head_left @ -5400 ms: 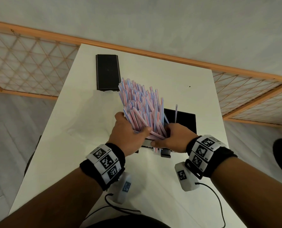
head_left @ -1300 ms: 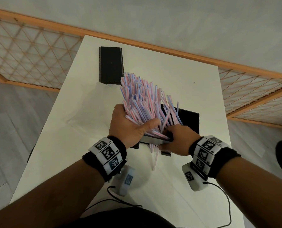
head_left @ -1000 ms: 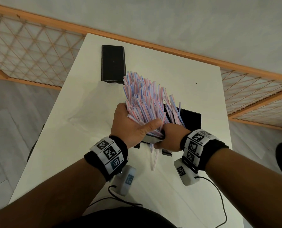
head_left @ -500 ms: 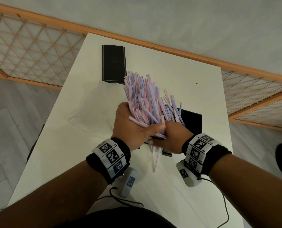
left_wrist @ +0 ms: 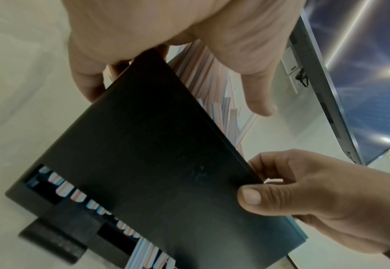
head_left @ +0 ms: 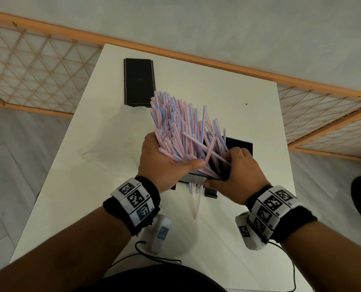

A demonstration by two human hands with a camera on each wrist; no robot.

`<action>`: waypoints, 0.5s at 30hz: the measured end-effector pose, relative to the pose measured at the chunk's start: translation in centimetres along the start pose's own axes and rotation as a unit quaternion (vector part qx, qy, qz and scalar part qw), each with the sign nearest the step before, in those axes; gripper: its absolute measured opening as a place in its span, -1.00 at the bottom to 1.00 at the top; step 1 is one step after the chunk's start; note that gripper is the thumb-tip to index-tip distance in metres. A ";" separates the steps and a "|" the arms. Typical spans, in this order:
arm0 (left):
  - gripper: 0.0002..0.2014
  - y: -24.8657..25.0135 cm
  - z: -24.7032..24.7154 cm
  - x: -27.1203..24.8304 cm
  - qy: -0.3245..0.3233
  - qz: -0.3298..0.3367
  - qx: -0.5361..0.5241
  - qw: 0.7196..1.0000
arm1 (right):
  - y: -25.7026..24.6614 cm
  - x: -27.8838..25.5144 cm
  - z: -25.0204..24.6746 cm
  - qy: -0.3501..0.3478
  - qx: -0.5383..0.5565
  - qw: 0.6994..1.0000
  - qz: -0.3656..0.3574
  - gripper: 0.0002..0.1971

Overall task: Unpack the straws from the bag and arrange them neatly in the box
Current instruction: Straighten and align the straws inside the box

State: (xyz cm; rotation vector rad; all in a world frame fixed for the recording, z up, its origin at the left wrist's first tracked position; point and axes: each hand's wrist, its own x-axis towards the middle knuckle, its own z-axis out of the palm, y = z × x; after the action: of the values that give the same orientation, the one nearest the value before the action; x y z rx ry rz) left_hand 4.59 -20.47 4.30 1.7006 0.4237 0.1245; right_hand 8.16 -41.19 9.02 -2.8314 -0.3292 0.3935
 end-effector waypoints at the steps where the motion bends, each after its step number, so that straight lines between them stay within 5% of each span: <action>1: 0.04 -0.1 0.0 0.0 -0.002 0.004 0.026 1.000 | 0.1 -0.1 0.1 0.013 0.000 1.000 -0.005 -0.23; 5: -0.04 -0.4 -0.2 0.2 0.002 0.009 0.063 0.998 | -0.1 -0.5 -0.1 -0.007 0.019 0.999 -0.029 -0.44; 9: -0.05 -0.3 0.0 0.2 0.014 0.019 0.074 0.997 | -0.8 -0.5 0.1 -0.150 0.008 0.988 -0.045 -0.68; 15: -0.03 -0.4 0.0 0.3 0.013 0.009 0.043 0.999 | -1.6 1.1 -0.1 -0.213 -0.077 0.974 -0.006 -0.61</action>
State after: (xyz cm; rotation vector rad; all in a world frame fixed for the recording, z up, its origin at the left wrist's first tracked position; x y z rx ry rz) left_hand 4.77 -20.31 3.85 1.7896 0.4376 0.1433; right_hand 8.96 -39.40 9.31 -2.8696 -0.4772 1.0186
